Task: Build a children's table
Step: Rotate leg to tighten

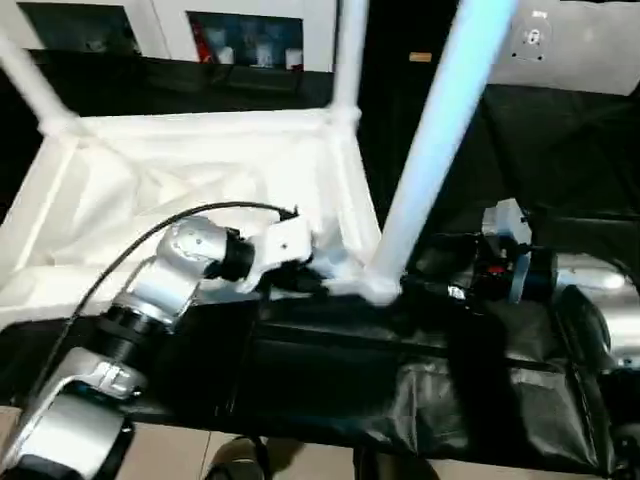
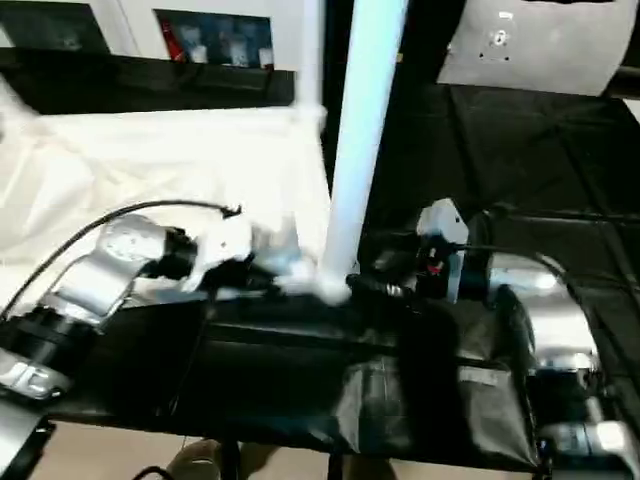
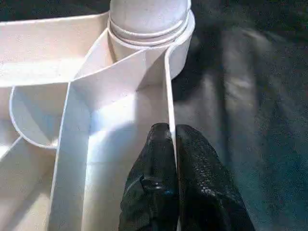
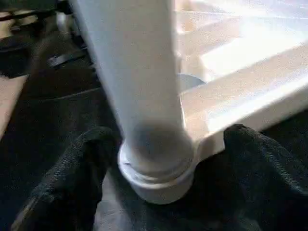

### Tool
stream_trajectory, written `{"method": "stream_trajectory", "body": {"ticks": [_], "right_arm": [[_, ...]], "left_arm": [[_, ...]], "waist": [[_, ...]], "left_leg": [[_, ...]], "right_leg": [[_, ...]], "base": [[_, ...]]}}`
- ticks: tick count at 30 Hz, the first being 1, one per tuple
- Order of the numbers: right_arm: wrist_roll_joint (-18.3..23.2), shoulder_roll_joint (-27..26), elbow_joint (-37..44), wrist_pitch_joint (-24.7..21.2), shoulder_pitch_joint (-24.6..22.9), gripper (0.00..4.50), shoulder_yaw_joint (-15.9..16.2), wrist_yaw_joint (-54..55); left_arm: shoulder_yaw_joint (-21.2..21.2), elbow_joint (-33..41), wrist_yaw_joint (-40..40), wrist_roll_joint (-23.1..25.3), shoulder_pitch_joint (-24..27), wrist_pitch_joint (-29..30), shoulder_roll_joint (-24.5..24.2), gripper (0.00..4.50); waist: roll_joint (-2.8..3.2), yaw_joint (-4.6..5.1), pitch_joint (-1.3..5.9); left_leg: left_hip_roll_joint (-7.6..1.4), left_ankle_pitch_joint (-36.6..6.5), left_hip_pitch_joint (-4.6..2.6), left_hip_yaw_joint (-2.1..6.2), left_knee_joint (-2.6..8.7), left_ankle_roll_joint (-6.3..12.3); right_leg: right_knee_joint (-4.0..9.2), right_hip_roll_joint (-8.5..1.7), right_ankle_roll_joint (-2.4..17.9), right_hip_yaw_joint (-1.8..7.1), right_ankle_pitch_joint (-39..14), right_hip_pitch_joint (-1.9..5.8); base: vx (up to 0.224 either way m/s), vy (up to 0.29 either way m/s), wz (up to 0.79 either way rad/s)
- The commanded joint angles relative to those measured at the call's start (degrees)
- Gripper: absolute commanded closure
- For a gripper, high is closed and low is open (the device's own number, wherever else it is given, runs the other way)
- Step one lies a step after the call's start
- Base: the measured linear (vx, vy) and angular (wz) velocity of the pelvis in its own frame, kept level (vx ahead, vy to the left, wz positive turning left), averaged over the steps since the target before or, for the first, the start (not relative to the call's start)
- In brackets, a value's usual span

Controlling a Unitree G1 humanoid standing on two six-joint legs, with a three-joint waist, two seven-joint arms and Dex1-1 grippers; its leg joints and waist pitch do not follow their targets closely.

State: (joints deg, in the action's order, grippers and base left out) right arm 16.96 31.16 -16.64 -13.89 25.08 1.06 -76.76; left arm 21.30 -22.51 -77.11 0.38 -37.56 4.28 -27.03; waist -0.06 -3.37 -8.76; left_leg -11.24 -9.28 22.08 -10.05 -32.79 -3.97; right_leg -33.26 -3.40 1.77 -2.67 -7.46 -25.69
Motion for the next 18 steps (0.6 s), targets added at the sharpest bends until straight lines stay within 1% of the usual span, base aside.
{"method": "stream_trajectory", "body": {"ticks": [1,3,5,6,8,10,11,12,13,14,16,17,18], "right_arm": [[1.0,0.4,-0.9,0.5,1.1,0.83,1.9,-3.6],[1.1,0.3,-1.0,0.3,1.4,1.06,2.4,-4.4],[1.0,0.2,-1.4,0.4,1.8,1.19,2.9,-5.3],[0.9,-0.1,-1.6,0.3,2.1,1.19,3.2,-6.1],[1.3,-0.4,-1.8,-0.1,2.6,1.48,4.0,-7.8],[1.6,-0.4,-1.9,-0.3,2.8,1.60,4.5,-8.6],[1.7,-0.4,-2.1,-0.3,3.0,1.65,5.0,-9.3],[1.8,-0.4,-2.2,-0.3,3.1,1.86,5.4,-9.8],[1.8,-0.5,-2.3,-0.3,3.1,1.96,5.7,-10.1],[1.8,-0.5,-2.3,-0.3,3.1,1.96,5.7,-10.1],[1.8,-0.9,-3.0,0.0,3.6,2.20,6.1,-10.4],[1.8,-0.9,-3.0,0.0,3.7,2.20,6.2,-10.4],[1.8,-1.0,-3.2,0.1,3.8,2.31,6.3,-10.7]], "left_arm": [[3.1,2.1,-4.8,-0.2,0.4,-2.1,-0.3,4.50],[3.1,2.4,-5.4,-0.4,0.4,-2.1,-0.4,4.50],[3.1,2.4,-5.9,-0.6,0.3,-2.3,-0.5,4.50],[3.1,2.5,-6.3,-0.8,0.3,-2.4,-0.6,4.50],[3.1,2.7,-6.8,-1.2,0.3,-2.7,-0.8,4.50],[3.2,2.7,-7.0,-1.4,0.3,-2.8,-0.9,4.50],[3.2,2.8,-7.2,-1.5,0.4,-2.9,-0.9,4.50],[3.2,3.0,-7.3,-1.6,0.5,-2.9,-0.9,4.50],[3.1,3.0,-7.4,-1.7,0.6,-2.9,-1.0,4.50],[3.1,3.0,-7.4,-1.7,0.6,-2.9,-1.0,4.50],[3.0,3.5,-7.6,-1.9,0.8,-2.7,-1.1,4.50],[3.0,3.5,-7.6,-1.9,0.8,-2.7,-1.1,4.50],[3.0,3.4,-7.6,-1.9,0.8,-2.8,-1.1,4.50]], "waist": [[-0.16,0.09,5.25],[-0.23,-0.11,5.24],[-0.27,-0.05,5.26],[-0.27,-0.05,5.26],[-0.53,0.00,5.08],[-0.42,-0.04,5.10],[-0.46,-0.06,5.04],[-0.52,-0.04,5.02],[-0.51,-0.05,5.00],[-0.42,-0.08,5.02],[-0.47,-0.01,4.91],[-0.47,0.01,4.76],[-0.49,0.02,4.80]], "left_leg": [[-1.55,-7.9,-1.13,-0.38,2.64,7.75],[-1.65,-7.8,-1.03,-0.32,2.72,7.34],[-1.60,-7.6,-0.92,-0.25,2.72,7.11],[-1.60,-7.6,-0.92,-0.25,2.72,7.11],[-1.49,-8.2,-0.86,-0.31,2.74,6.89],[-1.53,-8.2,-0.91,-0.30,2.74,6.84],[-1.56,-8.2,-0.87,-0.30,2.74,6.87],[-1.51,-8.0,-0.82,-0.27,2.77,6.86],[-1.51,-8.0,-0.83,-0.27,2.79,6.85],[-1.58,-8.1,-0.95,-0.29,2.78,6.80],[-1.61,-8.3,-0.88,-0.25,2.83,6.73],[-1.59,-8.8,-0.90,-0.26,2.89,6.51],[-1.55,-8.8,-0.89,-0.26,2.87,6.43]], "right_leg": [[2.97,-3.42,15.3,2.16,-11.2,4.38],[2.80,-3.43,15.1,2.15,-11.4,4.40],[2.76,-3.45,15.1,2.11,-11.5,4.46],[2.76,-3.45,15.1,2.11,-11.5,4.46],[3.00,-3.48,14.5,2.15,-13.1,4.41],[3.01,-3.50,14.2,2.16,-13.6,4.37],[3.02,-3.49,14.1,2.16,-13.7,4.30],[2.97,-3.45,14.1,2.11,-13.7,4.34],[3.02,-3.49,14.0,2.12,-13.9,4.32],[3.07,-3.49,14.0,2.15,-14.1,4.23],[3.03,-3.49,14.1,2.12,-14.2,4.22],[3.21,-3.50,13.7,2.15,-15.4,4.14],[3.21,-3.50,13.6,2.16,-15.5,4.17]], "base": [[0.000,0.000,0.00],[0.000,0.000,0.00],[0.000,0.000,0.00],[0.000,0.000,0.00],[0.000,0.000,0.00],[0.000,0.000,0.00],[0.000,0.000,0.00],[0.000,0.000,0.00],[0.000,0.000,0.00],[0.000,0.000,0.00],[0.000,0.000,0.00],[0.000,0.000,0.00],[0.000,0.000,0.00]]}}
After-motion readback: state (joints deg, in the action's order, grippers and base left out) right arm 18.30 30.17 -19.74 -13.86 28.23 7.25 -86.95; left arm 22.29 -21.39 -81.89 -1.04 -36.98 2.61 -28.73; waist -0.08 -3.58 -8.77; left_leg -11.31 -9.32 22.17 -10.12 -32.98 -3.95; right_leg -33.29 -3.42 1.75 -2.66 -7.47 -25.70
